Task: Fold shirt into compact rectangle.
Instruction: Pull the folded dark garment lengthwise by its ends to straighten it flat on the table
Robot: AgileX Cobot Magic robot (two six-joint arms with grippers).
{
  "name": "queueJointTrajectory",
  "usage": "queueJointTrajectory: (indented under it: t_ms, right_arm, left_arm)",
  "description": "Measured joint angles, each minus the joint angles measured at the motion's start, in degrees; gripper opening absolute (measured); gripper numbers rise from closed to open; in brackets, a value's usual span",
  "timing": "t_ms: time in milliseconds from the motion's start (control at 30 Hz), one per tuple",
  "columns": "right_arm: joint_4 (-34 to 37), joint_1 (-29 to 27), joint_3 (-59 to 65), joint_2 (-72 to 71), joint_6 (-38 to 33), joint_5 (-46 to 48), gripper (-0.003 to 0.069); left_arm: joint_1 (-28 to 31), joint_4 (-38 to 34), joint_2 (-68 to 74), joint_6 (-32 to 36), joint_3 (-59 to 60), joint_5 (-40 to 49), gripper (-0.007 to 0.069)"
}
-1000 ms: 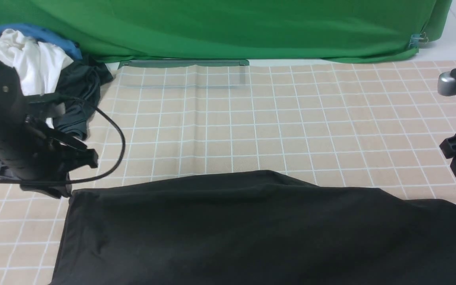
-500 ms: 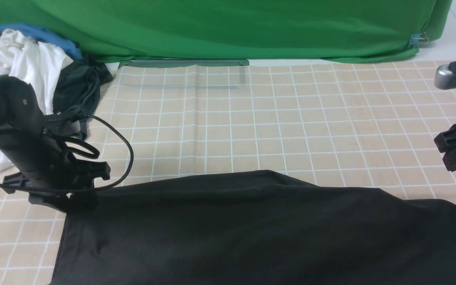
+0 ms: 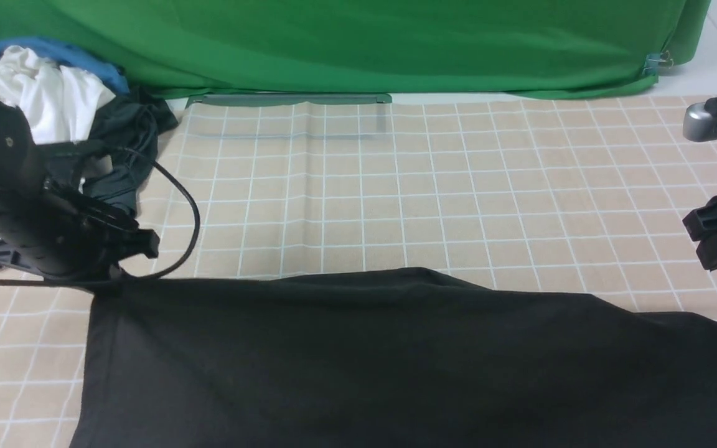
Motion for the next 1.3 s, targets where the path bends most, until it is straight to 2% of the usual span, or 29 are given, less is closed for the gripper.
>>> queueJointTrajectory:
  t_ms: [167, 367, 533, 633, 767, 833, 933, 967, 1000, 1067, 1300]
  right_arm:
    - [0.00, 0.00, 0.00, 0.00, 0.00, 0.00, 0.0354]
    - [0.05, 0.00, 0.00, 0.00, 0.05, 0.11, 0.0354]
    - [1.95, 0.06, -0.55, -0.12, 0.05, 2.15, 0.0351]
    - [6.04, 1.05, -1.06, -0.70, -0.61, 3.56, 0.0304]
    - [9.97, 7.35, -1.12, -0.78, -4.13, 5.01, 0.0113]
    - [9.58, 10.38, -0.87, -0.09, -3.87, 5.19, 0.0047]
    - [7.47, 11.91, 1.45, 0.71, -1.59, 4.51, 0.0037]
    - [5.82, 12.05, 3.68, 1.07, 0.10, 3.47, 0.0037]
    - [5.61, 12.05, 3.68, 1.16, 0.32, 3.32, 0.0037]
    - [4.06, 12.05, 7.73, 1.40, 2.03, 1.11, 0.0037]
    - [-1.71, 12.05, 16.06, 1.50, 7.49, -5.84, 0.0037]
  left_arm:
    - [0.00, 5.67, 0.18, -3.15, 0.00, -2.61, 0.0020]
    - [0.00, 5.88, 1.10, -3.26, 0.00, -8.38, 0.0026]
    - [0.00, 6.98, 0.66, -3.31, -0.22, -5.61, 0.0099]
    - [0.02, 3.33, -1.05, -2.94, -1.27, -1.38, 0.0144]
    - [-2.43, -16.69, -5.41, 9.55, -0.94, 3.76, 0.0133]
    - [-6.88, -21.94, -7.05, 12.26, 1.10, 4.00, 0.0091]
    - [-13.21, -24.27, -7.56, 12.49, 4.97, 4.18, 0.0034]
    - [-16.98, -25.05, -7.56, 12.49, 8.36, 3.46, 0.0017]
    - [-17.42, -25.05, -7.56, 12.43, 8.80, 3.46, 0.0015]
    - [-21.90, -25.47, -7.56, 11.44, 13.74, 1.02, 0.0015]
    - [-24.88, -23.87, -7.93, 6.93, 22.01, -5.49, 0.0017]
